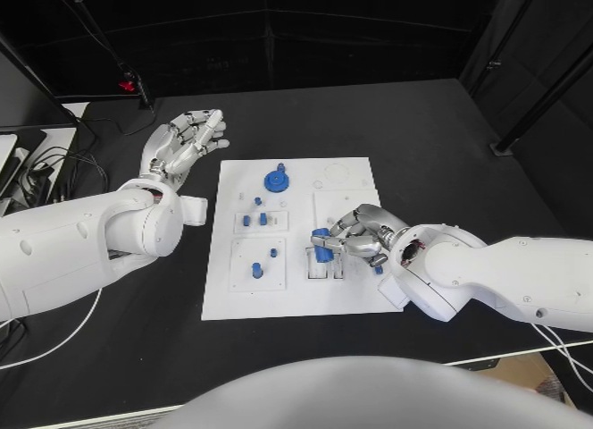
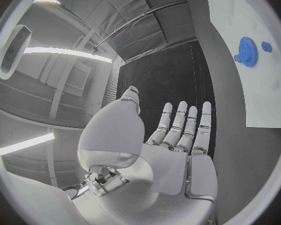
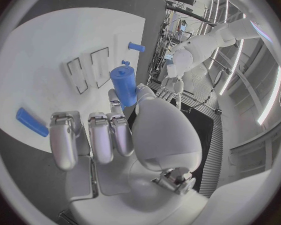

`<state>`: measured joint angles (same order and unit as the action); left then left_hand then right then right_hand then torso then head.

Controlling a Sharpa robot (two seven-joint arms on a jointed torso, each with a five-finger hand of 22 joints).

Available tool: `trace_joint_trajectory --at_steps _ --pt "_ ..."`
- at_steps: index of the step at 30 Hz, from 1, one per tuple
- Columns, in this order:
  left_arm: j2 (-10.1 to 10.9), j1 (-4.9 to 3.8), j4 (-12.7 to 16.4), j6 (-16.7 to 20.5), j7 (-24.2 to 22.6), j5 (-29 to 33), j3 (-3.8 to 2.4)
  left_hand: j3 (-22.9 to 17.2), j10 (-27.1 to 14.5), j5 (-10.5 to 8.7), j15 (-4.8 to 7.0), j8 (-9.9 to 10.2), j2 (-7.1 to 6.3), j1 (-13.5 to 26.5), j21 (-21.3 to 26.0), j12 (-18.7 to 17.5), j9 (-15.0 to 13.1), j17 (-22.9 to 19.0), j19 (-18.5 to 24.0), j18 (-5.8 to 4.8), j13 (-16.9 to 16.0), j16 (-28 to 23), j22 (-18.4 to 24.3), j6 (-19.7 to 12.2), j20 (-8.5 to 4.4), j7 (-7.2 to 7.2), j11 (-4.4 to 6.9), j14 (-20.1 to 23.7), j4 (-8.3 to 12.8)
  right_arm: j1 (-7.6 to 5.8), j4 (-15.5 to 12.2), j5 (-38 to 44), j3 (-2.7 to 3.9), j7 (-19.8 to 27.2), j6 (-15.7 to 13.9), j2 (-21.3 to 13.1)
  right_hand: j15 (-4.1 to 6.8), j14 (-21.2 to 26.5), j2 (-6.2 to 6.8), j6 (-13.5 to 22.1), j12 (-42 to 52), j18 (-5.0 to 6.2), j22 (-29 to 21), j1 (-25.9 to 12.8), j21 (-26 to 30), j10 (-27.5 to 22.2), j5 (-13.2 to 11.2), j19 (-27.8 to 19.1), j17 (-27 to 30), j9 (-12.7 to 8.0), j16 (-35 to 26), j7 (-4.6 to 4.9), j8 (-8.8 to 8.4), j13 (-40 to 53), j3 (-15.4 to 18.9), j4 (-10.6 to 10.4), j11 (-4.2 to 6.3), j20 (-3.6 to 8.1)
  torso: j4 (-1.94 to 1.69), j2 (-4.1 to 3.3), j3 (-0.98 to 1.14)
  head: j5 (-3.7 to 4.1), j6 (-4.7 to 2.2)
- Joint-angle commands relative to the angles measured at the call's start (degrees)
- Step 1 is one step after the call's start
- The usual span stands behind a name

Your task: Assemble the parts on the task board

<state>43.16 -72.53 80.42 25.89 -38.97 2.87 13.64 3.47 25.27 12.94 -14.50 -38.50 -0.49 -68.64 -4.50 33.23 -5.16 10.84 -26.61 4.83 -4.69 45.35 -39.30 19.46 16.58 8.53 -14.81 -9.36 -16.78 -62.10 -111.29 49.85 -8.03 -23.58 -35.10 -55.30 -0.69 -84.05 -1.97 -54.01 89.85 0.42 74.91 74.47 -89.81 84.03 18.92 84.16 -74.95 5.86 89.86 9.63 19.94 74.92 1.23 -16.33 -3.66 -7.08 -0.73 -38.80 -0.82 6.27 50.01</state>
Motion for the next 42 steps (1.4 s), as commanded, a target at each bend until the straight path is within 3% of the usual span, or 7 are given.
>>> trace_joint_trajectory --at_steps 1,6,13,18,22,29,42 --pt "0.02 -0.08 0.06 -0.67 -8.75 0.01 -0.06 0.24 -0.19 0.33 0.11 -0.36 0.49 -0.10 0.24 0.20 0.05 -0.05 0.38 0.02 0.05 0.03 0.05 -0.30 -0.01 8.32 0.04 0.36 0.01 -0.08 0.54 7.05 0.00 -5.98 5.56 0.77 0.48 -5.95 -0.67 -3.13 0.15 -0.42 15.09 -0.15 -0.19 5.97 -0.48 5.84 -15.05 0.04 0.14 -2.60 -0.43 15.08 0.42 -0.13 0.33 0.45 0.13 0.00 -0.02 -0.21 -0.01" --pt "0.26 -0.07 0.14 -0.71 -8.75 0.01 -0.06 0.24 -0.19 0.33 0.11 -0.36 0.49 -0.10 0.24 0.20 0.05 -0.05 0.38 0.02 0.05 0.03 0.05 -0.30 -0.01 8.32 0.04 0.36 0.01 -0.06 1.00 9.21 -0.02 -7.30 7.38 1.87 0.52 -5.95 -0.83 -3.44 0.15 -0.42 15.09 -0.57 -0.19 5.97 -0.74 5.84 -15.05 -0.01 0.14 -2.62 -0.81 15.08 0.70 -0.25 0.37 0.51 0.22 0.01 -0.03 -0.36 -0.01" --pt "0.46 -0.06 0.26 -0.79 -8.68 0.01 -0.06 0.27 -0.24 0.43 0.07 -0.39 0.58 -0.16 0.25 0.27 0.09 -0.13 0.43 0.03 0.09 0.11 0.08 -0.33 -0.02 8.33 0.03 0.39 0.02 -0.05 1.62 11.50 -0.03 -9.22 9.64 2.75 0.54 -5.95 -1.06 -3.66 0.15 -0.42 15.09 -0.79 -0.19 5.97 -0.76 5.84 -15.05 -0.04 0.14 -2.66 -1.11 15.08 0.81 -0.27 0.41 0.54 0.00 0.04 0.07 -0.19 -0.01" --pt "0.64 -0.06 0.33 -0.81 -8.64 0.01 -0.06 0.27 -0.24 0.43 0.07 -0.39 0.58 -0.16 0.25 0.27 0.09 -0.13 0.43 0.03 0.09 0.11 0.08 -0.33 -0.02 8.33 0.03 0.39 0.02 -0.04 1.65 12.07 -0.03 -9.25 9.66 3.07 0.58 -5.95 -1.40 -3.90 0.15 -0.42 15.09 -1.38 -0.19 5.97 -0.39 5.84 -15.05 -0.11 0.14 -2.66 -1.65 15.08 1.12 -0.32 0.44 0.59 0.21 -0.02 -0.01 -0.35 -0.01" --pt "0.60 -0.06 0.34 -0.93 -8.59 0.01 -0.06 0.27 -0.24 0.43 0.07 -0.39 0.58 -0.16 0.25 0.27 0.09 -0.13 0.43 0.03 0.09 0.11 0.08 -0.33 -0.02 8.33 0.03 0.39 0.02 -0.04 1.61 12.29 -0.03 -9.41 9.94 3.16 0.60 -5.95 -1.54 -4.16 0.15 -0.42 15.09 -1.97 -0.19 5.97 -0.24 5.84 -15.05 -0.14 0.14 -2.68 -2.02 15.08 1.49 -0.34 0.46 0.62 -0.04 -0.01 0.02 0.01 -0.01" --pt "0.67 -0.06 0.34 -0.99 -8.55 0.01 -0.06 0.30 -0.27 0.49 0.03 -0.41 0.64 -0.20 0.26 0.32 0.12 -0.20 0.50 0.04 0.13 0.17 0.15 -0.36 -0.02 8.33 0.02 0.41 0.02 -0.04 1.58 13.32 -0.04 -9.49 9.83 2.92 0.64 -5.95 -1.81 -4.52 0.15 -0.42 15.09 -2.84 -0.19 5.97 0.07 5.84 -15.05 -0.17 0.14 -2.71 -2.60 15.08 2.08 -0.35 0.49 0.66 0.14 -0.03 0.01 -0.24 -0.01" --pt "0.77 -0.05 0.33 -1.22 -8.46 0.01 -0.06 0.32 -0.29 0.53 0.01 -0.43 0.67 -0.23 0.26 0.36 0.15 -0.25 0.54 0.04 0.15 0.21 0.17 -0.38 -0.02 8.34 0.01 0.42 0.02 -0.03 0.39 14.45 -0.04 -7.83 7.79 2.06 0.67 -5.95 -1.83 -4.79 0.15 -0.42 15.09 -3.34 -0.19 5.97 0.13 5.84 -15.05 -0.15 0.14 -2.75 -2.87 15.08 2.51 -0.35 0.52 0.68 0.05 0.01 0.04 -0.26 -0.01"
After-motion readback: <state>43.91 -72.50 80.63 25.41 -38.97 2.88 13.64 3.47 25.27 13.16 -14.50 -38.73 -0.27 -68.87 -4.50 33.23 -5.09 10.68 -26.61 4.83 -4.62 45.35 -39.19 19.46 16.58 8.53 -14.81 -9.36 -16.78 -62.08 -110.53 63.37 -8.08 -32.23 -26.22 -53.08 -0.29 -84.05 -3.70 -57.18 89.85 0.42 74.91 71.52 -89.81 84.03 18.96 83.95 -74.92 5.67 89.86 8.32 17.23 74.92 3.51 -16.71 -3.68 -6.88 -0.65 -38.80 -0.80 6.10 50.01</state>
